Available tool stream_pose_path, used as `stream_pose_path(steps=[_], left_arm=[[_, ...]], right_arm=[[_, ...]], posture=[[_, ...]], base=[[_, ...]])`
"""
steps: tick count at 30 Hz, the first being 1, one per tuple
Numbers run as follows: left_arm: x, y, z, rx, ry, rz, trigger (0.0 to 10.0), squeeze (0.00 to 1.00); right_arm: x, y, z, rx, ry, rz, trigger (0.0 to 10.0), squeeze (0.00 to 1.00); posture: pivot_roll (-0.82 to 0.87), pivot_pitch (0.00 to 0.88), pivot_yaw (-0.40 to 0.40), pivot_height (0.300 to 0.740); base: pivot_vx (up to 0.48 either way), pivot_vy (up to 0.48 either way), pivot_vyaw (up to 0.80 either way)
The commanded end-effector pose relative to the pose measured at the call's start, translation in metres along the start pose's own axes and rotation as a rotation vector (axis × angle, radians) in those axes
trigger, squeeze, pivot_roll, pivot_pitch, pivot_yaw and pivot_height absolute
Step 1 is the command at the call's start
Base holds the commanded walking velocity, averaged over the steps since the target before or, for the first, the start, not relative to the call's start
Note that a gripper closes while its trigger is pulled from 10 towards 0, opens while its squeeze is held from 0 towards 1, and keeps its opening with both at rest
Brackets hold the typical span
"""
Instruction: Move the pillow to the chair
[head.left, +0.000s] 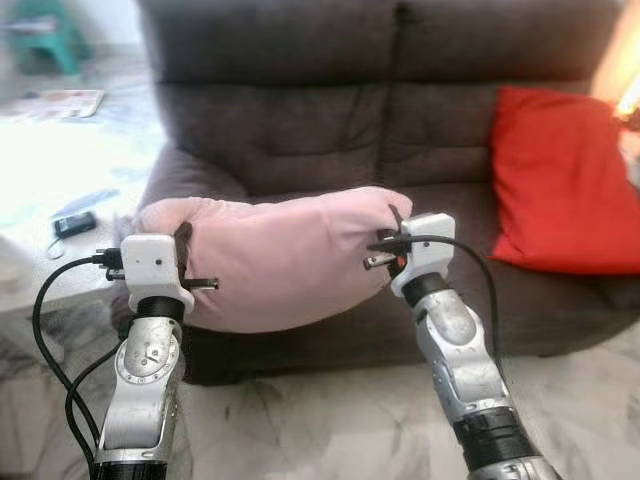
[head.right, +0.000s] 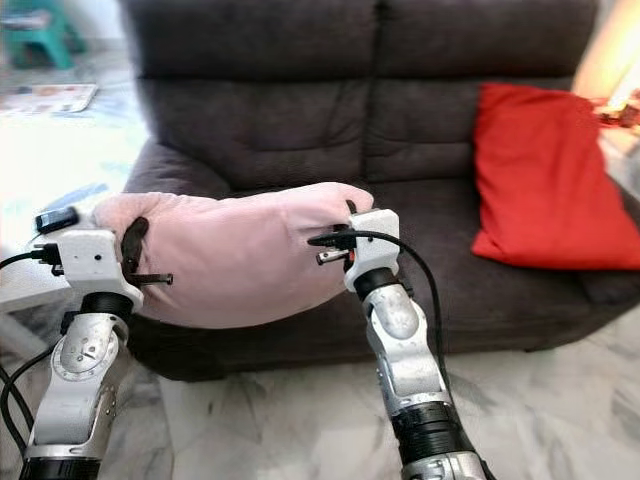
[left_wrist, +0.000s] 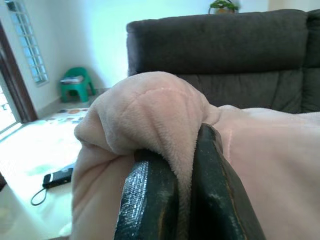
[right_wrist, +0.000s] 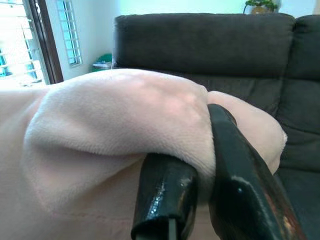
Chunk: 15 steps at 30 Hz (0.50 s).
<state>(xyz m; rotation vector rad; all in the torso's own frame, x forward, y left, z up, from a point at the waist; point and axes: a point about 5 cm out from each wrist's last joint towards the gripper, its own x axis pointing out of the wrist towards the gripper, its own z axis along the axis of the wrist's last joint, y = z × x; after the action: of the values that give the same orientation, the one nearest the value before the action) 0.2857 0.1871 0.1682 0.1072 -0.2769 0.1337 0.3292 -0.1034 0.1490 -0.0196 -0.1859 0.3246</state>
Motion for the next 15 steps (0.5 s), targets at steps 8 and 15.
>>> stream_pose_path(steps=[8, 15], left_arm=[[0.0042, -0.0093, 0.0153, -0.008, -0.068, -0.042, 10.0, 0.00], [0.0052, -0.0105, 0.0165, -0.013, -0.073, -0.044, 10.0, 0.00]], right_arm=[[0.0046, -0.0028, 0.0219, -0.005, -0.106, -0.013, 10.0, 0.00], [0.0034, 0.0008, 0.0216, -0.003, -0.113, 0.010, 10.0, 0.00]], posture=[[0.07, 0.000, -0.009, 0.740], [0.06, 0.000, -0.012, 0.740]], base=[[0.000, 0.000, 0.36], [0.000, 0.000, 0.00]])
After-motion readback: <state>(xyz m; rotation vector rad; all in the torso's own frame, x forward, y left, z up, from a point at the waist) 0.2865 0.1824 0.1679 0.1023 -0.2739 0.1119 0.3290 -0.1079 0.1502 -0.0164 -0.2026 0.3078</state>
